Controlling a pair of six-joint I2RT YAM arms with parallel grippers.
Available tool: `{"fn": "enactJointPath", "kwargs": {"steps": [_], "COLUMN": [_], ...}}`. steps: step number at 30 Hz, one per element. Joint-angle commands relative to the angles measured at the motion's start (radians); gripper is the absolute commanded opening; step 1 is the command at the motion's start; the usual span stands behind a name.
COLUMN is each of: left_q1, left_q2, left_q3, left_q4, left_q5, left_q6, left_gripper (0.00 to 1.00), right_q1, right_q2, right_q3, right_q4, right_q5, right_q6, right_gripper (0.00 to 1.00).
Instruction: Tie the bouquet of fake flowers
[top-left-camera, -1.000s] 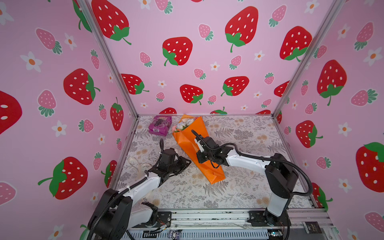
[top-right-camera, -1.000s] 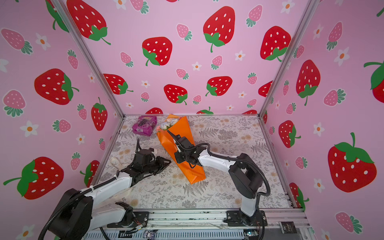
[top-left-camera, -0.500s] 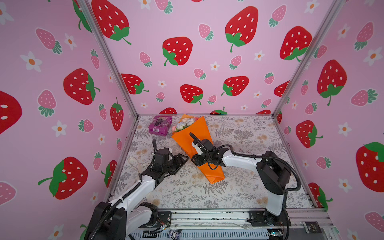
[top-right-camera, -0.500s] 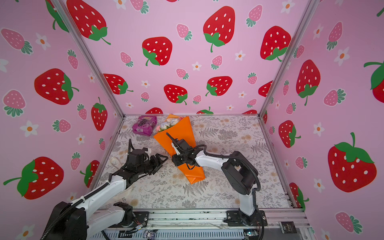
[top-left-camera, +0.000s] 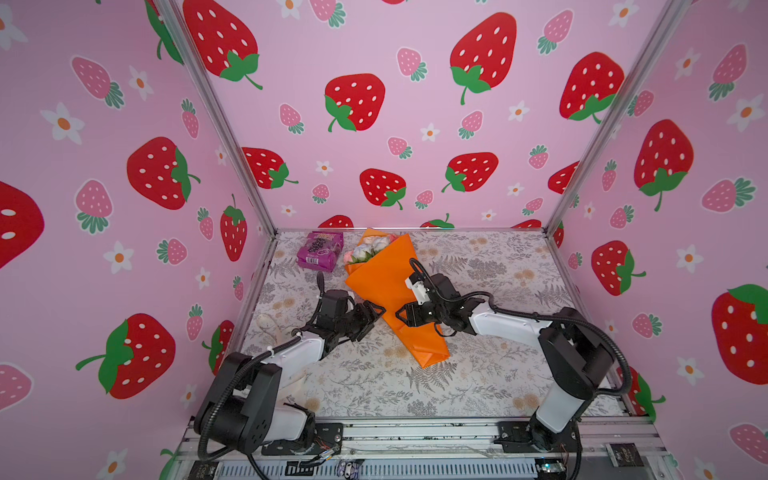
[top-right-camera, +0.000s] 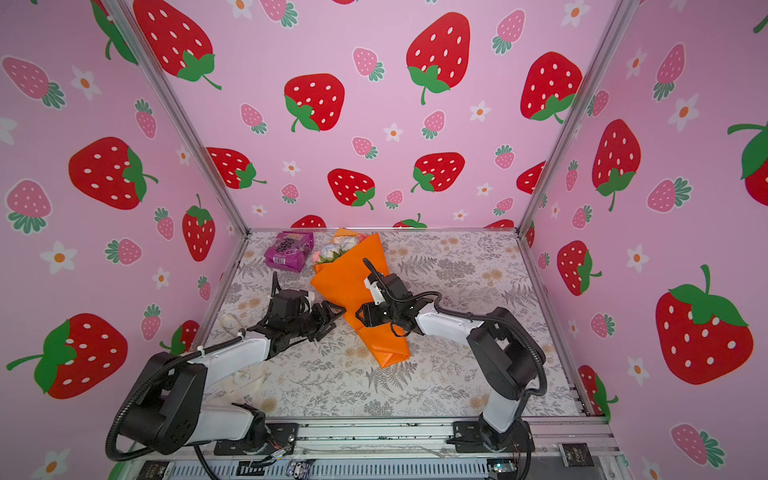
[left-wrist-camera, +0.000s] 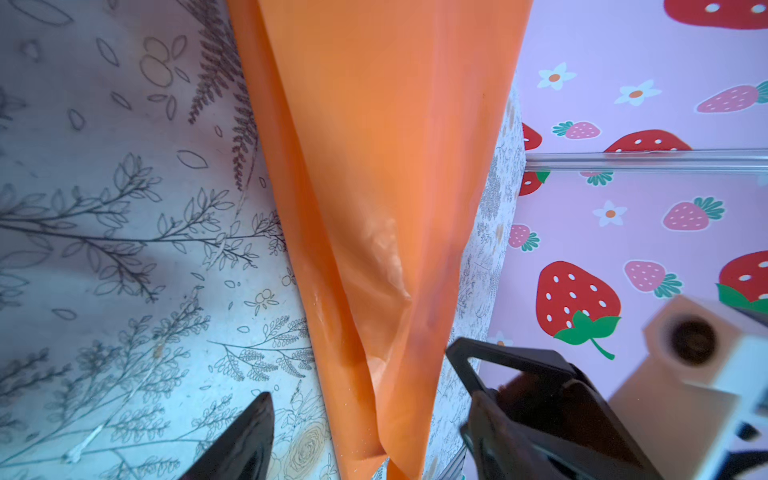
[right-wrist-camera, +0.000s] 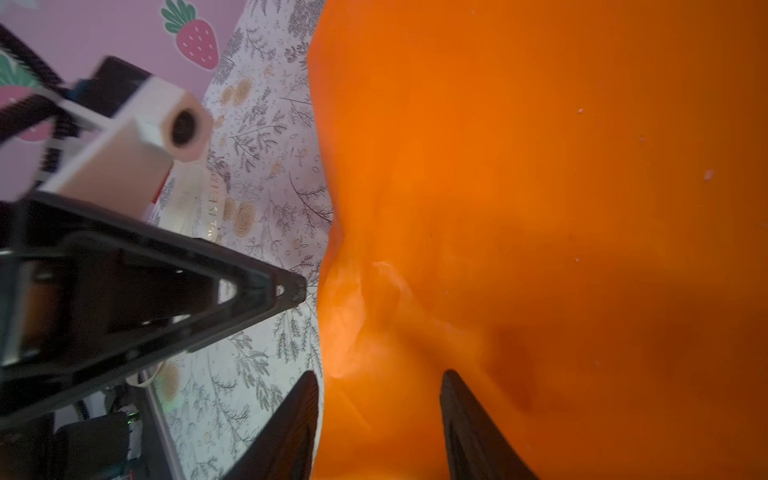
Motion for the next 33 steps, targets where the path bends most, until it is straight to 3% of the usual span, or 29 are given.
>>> {"fn": "enactJointPath", "kwargs": {"steps": [1,6,11,17,24,25,33], "left_q1": [-0.012,-0.018,-0.018,-0.014,0.006,0.008,0.017], "left_q2": [0.047,0.133,0.208,0.245,0.295,0.302,0.287], "left_q3": [0.052,0.075,0.101,0.131,0.153,0.155,0.117], "left_q4": [0.056,0.092,0.111,0.102,0.094,0.096,0.095], "left_q5": [0.030,0.066,0.084,0.083,0.079,0.080,0.060], "left_q6": [-0.010,-0.005,0.000,0.019,0.042,0.043,0.041], "left_gripper": [0.70,0.60,0.40,0.22,0.07,0.01,0.00], "right_q1": [-0.048,-0.119,-0.114,-0.089,-0.087,-0.086,-0.140], "right_q2": [-0.116,-0.237,-0.186,-0.119,-0.101,-0.103,-0.267], "right_q3": [-0.074,-0.260,-0.377,-0.450,-0.607,-0.618,-0.571], "right_q4": [0.050,0.099,0.244,0.238,0.373,0.384,0.358], "right_q5": [-0.064,-0.165,-0.325,-0.291,-0.275,-0.273,-0.314], "right_q6": [0.046,0.098,0.183,0.201,0.285,0.292,0.311], "right_gripper": [0.51,0.41,0.29,0.23,0.20,0.20,0.19]}}
